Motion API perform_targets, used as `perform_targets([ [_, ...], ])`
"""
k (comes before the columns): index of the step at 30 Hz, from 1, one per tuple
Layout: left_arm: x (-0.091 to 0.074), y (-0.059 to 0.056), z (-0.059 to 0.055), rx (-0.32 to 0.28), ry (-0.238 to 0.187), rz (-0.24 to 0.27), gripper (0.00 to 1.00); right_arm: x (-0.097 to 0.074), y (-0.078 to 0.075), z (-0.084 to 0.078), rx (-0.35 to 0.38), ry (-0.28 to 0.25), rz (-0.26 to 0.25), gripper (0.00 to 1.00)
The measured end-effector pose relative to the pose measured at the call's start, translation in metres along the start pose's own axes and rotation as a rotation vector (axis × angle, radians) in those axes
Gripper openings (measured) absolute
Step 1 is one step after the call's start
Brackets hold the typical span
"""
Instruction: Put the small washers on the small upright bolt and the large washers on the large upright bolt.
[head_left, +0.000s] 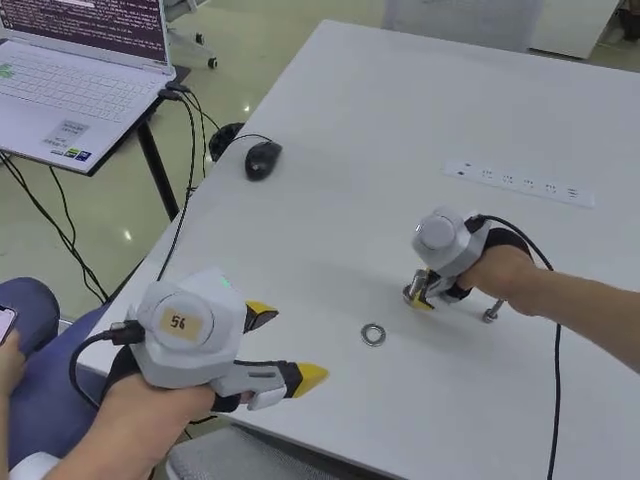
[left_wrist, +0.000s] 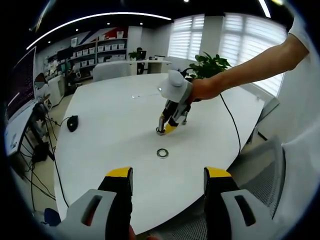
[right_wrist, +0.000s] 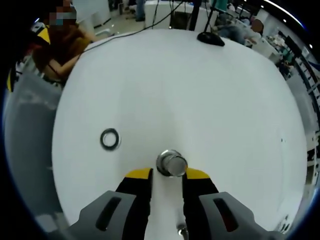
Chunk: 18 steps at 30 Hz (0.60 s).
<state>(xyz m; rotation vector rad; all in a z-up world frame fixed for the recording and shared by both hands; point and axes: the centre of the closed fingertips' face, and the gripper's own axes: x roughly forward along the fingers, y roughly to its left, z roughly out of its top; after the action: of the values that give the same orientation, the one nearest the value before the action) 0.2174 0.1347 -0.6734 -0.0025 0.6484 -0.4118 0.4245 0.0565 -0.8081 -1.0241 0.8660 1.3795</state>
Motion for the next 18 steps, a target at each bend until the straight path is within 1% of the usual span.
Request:
perform_targets([
  [5, 0.000, -0.003, 0.001, 0.006, -0.003, -0.002, 0.56, -0.004, 0.008, -0.011, 0.006, 0.011, 0.001, 0.24],
  [10, 0.002, -0.008, 0.002, 0.013, -0.005, -0.009, 0.56, -0.006, 0.019, -0.018, 0.001, 0.011, 0.006, 0.24],
  [13, 0.002, -0.009, 0.003, 0.017, -0.007, -0.011, 0.56, -0.004, 0.026, -0.020, 0.006, 0.007, 0.017, 0.24],
  [18, 0.002, -0.010, 0.003, 0.020, -0.009, -0.010, 0.56, -0.002, 0.042, -0.022, -0.006, 0.002, 0.038, 0.24],
])
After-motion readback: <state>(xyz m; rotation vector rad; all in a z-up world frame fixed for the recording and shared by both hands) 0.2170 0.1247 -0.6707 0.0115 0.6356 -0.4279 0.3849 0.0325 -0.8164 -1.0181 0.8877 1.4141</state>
